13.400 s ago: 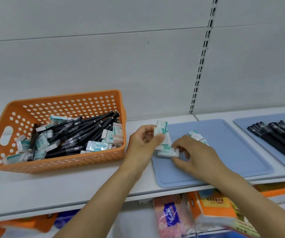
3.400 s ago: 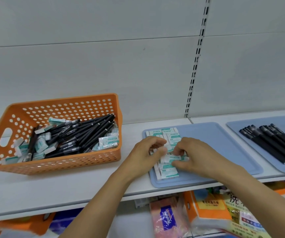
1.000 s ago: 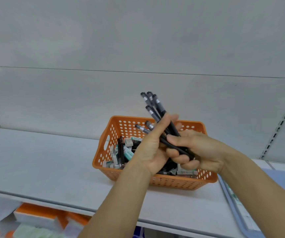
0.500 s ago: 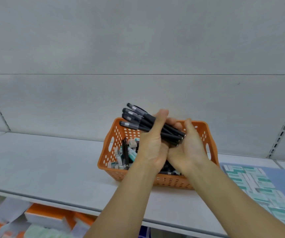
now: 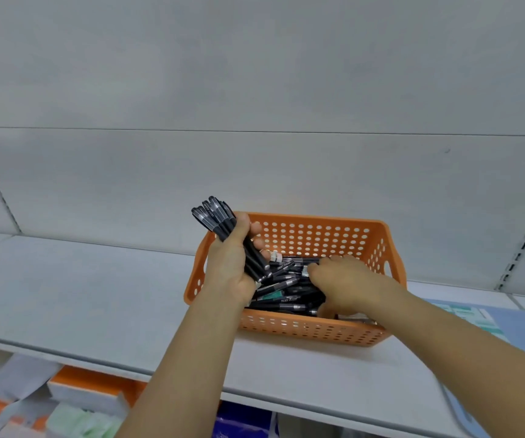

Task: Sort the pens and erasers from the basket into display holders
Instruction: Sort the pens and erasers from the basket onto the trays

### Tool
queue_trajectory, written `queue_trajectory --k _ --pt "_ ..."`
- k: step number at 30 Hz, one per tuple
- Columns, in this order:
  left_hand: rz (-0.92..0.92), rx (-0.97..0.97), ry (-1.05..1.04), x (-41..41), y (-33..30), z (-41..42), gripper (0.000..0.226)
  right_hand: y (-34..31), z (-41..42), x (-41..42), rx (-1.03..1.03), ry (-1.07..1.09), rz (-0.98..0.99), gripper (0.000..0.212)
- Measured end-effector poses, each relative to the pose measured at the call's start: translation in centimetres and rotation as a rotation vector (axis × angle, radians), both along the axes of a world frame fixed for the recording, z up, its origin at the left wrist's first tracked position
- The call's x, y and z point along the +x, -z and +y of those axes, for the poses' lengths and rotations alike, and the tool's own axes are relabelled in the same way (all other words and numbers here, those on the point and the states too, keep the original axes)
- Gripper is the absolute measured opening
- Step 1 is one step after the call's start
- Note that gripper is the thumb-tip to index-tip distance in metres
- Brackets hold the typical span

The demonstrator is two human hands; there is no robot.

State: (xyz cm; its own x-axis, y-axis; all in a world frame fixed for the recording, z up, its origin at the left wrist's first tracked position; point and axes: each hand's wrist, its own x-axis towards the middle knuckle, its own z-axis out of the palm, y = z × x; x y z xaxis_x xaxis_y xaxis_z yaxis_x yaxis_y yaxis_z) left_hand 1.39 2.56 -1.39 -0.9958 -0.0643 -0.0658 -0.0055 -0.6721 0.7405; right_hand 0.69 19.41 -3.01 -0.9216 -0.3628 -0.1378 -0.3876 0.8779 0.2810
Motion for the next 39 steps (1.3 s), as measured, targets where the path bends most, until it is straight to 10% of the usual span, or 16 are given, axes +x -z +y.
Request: queue_trajectory --k 11,28,39 --pt "-0.023 0.005 0.013 -0.5 1.0 -0.5 0.016 -3.1 3.6 -0.3 -0.158 0.066 0.055 0.012" --pt "0.023 0.015 0.164 1.0 1.2 2.9 0.039 -5.1 3.5 1.6 -1.524 0.232 -0.634 0.028" --pt "0.051 0.051 0.057 0.1 0.5 2.6 0.032 -3.3 1.7 3.0 -1.467 0.238 -0.466 0.025"
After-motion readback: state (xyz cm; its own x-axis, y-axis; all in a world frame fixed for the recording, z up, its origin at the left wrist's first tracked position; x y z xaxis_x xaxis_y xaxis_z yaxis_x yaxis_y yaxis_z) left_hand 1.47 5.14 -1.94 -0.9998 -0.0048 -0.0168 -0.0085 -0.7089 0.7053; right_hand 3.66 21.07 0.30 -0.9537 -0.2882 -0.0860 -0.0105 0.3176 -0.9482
